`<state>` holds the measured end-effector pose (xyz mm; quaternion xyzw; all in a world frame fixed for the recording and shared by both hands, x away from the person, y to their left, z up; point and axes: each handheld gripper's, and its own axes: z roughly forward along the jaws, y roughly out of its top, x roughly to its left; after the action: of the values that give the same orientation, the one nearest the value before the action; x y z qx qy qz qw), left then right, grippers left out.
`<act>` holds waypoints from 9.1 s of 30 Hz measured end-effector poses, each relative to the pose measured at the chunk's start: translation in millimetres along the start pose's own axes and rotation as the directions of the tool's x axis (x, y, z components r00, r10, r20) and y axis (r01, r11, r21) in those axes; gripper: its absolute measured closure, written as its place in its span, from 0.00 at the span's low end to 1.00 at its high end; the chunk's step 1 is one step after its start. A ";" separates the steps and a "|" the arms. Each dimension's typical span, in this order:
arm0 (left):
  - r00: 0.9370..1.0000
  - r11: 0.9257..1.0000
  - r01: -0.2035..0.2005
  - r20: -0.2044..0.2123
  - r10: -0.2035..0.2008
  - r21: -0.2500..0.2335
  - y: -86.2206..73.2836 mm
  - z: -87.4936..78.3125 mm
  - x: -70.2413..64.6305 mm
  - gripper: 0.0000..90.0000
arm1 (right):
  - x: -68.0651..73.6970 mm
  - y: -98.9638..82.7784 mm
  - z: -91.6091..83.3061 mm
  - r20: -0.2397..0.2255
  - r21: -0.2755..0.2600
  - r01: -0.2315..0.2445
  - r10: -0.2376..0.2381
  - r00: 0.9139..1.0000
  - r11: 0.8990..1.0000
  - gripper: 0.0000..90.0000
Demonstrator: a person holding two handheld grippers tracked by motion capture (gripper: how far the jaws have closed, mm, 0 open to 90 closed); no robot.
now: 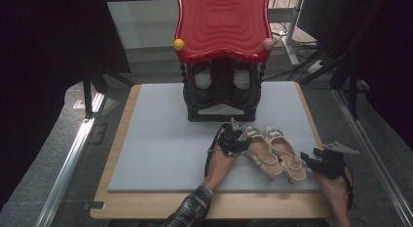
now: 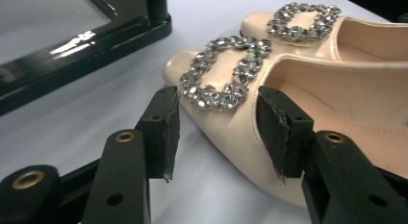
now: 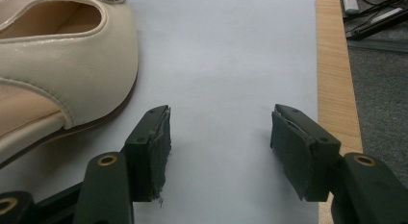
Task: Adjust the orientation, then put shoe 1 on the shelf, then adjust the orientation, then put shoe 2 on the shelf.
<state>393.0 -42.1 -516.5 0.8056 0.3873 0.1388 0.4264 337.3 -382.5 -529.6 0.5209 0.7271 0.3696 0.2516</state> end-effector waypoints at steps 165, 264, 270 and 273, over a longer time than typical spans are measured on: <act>0.988 0.960 -0.107 0.137 0.073 0.259 41.6 8.1 29.1 0.75 | -2.1 -3.8 -1.8 -0.027 -0.022 -0.021 0.021 0.999 1.000 0.41; 0.924 0.888 0.283 -0.145 -0.353 -0.362 -6.3 -251.7 208.3 0.98 | -4.3 -4.5 -2.2 -0.042 -0.029 -0.041 0.040 0.998 0.999 0.41; 0.921 0.875 0.279 -0.147 -0.360 -0.396 5.5 -248.6 220.3 0.98 | -4.6 -4.6 -2.3 -0.044 -0.029 -0.043 0.042 0.998 0.999 0.41; 0.920 0.870 0.269 -0.157 -0.359 -0.413 14.6 -248.2 225.4 0.98 | -4.8 -4.6 -2.3 -0.045 -0.030 -0.045 0.044 0.998 0.999 0.41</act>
<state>412.0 264.2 -380.6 0.6108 0.5257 0.2320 0.5447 334.5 -388.5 -532.0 0.5248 0.7150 0.3975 0.2353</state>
